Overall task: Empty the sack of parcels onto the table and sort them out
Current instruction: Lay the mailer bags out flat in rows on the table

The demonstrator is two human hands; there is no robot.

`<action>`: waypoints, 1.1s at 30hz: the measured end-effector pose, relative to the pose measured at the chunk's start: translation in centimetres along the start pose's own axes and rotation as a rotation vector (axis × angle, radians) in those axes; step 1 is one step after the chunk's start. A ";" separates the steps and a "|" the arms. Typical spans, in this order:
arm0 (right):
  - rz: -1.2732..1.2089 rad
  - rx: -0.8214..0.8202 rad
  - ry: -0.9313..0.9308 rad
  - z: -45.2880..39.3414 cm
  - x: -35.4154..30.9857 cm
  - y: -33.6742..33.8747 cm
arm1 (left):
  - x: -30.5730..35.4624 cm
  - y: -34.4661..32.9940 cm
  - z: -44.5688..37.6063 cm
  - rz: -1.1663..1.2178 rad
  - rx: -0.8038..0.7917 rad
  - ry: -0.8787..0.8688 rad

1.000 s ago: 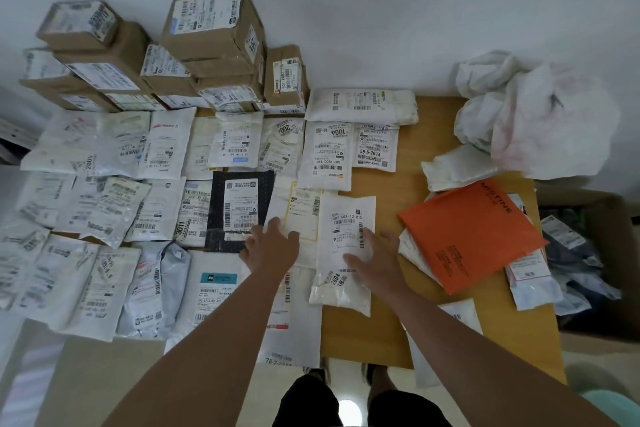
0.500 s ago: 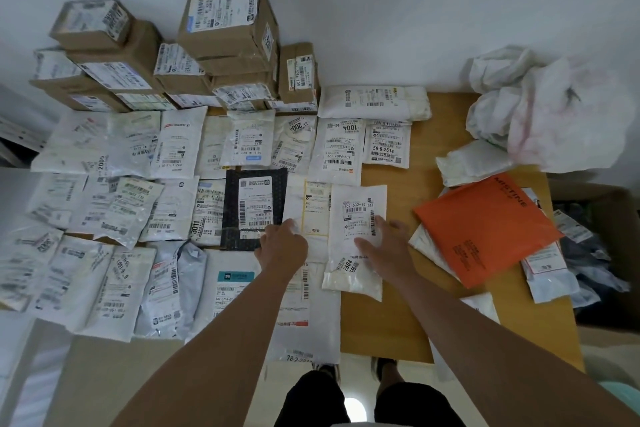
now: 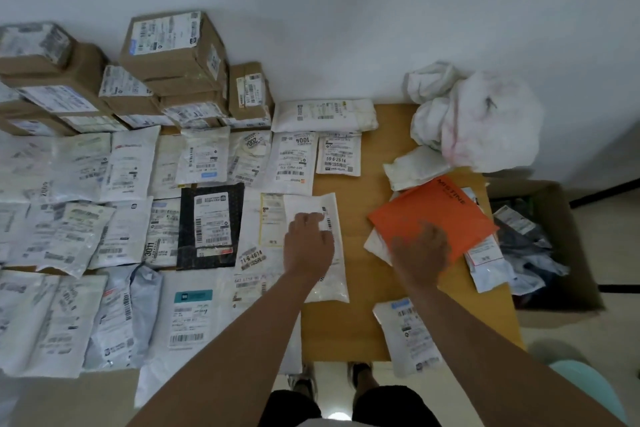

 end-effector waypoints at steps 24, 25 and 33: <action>-0.973 -0.553 -0.701 0.4 5.8 1.4 | 5.7 -3.7 1.8 1.152 -0.330 0.538; -0.874 -0.580 -0.688 0.6 5.3 1.0 | 5.5 -2.7 2.0 1.163 -0.303 0.500; -0.804 -0.713 -0.478 2.3 -1.7 -0.8 | 6.9 0.7 5.5 0.671 -0.095 -0.073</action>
Point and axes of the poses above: each hand's wrist, its own z-axis away from the middle knuckle, its own y-axis out of the back of the hand, x = y × z, the point moved 5 cm from there along -z, towards the middle knuckle, and after that the axes turned 8 degrees about -z, right-handed, at the moved point
